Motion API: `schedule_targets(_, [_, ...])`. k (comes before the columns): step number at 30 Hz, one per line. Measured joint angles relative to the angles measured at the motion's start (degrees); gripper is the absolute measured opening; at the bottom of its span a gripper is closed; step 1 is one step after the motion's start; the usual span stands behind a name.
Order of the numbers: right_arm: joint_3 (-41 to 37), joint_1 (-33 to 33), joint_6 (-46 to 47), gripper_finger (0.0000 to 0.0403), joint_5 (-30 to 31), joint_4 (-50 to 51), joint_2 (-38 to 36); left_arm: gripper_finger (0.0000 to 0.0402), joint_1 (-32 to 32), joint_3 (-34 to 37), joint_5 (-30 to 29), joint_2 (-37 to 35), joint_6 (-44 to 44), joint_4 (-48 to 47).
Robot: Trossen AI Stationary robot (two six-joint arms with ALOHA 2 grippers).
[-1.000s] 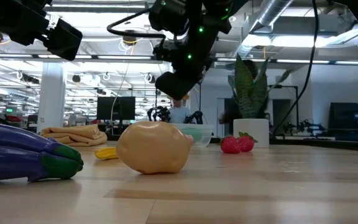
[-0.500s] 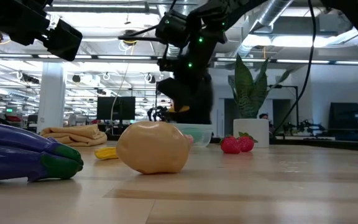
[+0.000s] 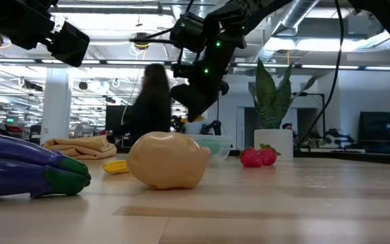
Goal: Pick and placing Produce into tupperware
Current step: Put the right yellow corn into the transparent bin, then put the yellow corn into the transparent bin
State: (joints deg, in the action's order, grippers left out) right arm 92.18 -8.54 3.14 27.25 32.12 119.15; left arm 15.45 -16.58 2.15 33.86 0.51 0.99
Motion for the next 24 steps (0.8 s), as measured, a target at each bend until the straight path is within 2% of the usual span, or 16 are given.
schedule_targets(10, [0.0, -0.2, -0.1, 0.0116, -0.4, -0.9, 0.0, 0.0243, 0.0, 0.0, -0.1, 0.0, 0.4, 0.0])
schedule_targets(14, [0.0, 0.5, -0.2, 0.0136, -0.4, -0.2, 0.0, 0.0243, 0.0, 0.0, -1.8, 0.0, 0.8, 0.0])
schedule_targets(24, [-0.1, 7.6, 0.7, 0.016, -0.3, 10.8, -5.6, 0.0243, 0.0, 0.0, -2.7, 0.0, 1.0, -0.3])
